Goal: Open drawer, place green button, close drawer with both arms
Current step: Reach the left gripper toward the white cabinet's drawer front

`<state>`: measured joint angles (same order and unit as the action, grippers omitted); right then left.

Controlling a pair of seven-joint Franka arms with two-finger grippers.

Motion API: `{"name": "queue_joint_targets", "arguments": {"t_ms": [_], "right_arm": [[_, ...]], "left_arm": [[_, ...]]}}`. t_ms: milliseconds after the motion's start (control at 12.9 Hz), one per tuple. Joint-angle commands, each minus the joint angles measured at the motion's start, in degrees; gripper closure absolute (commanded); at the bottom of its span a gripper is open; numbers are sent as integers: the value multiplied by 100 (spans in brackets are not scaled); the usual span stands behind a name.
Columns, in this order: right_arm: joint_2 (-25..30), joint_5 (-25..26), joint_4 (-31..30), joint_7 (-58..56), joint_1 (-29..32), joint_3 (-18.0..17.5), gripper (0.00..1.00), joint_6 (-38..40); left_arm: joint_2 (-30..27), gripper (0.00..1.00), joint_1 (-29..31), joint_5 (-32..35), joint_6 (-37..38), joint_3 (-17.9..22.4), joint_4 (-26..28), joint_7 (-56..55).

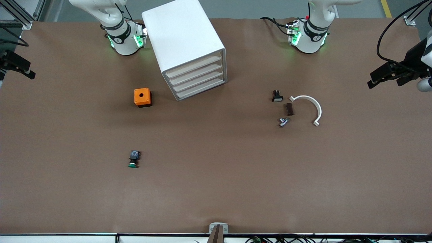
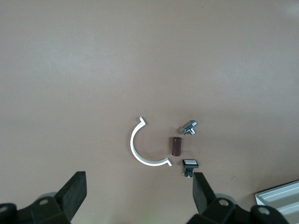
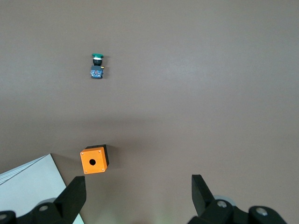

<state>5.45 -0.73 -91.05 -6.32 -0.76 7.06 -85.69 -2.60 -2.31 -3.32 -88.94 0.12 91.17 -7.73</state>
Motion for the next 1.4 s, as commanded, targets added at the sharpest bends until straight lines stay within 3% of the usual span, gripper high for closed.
{"name": "queue_joint_targets", "arguments": {"t_ms": [0, 698, 1319], "right_arm": [[158, 73, -150, -80, 94, -74, 0, -53], [158, 73, -141, -80, 85, -74, 0, -62], [158, 82, -141, -80, 85, -82, 0, -62]], "left_arm": [[-4, 0, 29, 95, 0, -29, -29, 87], [233, 0, 416, 42, 158, 23, -37, 105], [1550, 0, 110, 113, 158, -65, -29, -18]]}}
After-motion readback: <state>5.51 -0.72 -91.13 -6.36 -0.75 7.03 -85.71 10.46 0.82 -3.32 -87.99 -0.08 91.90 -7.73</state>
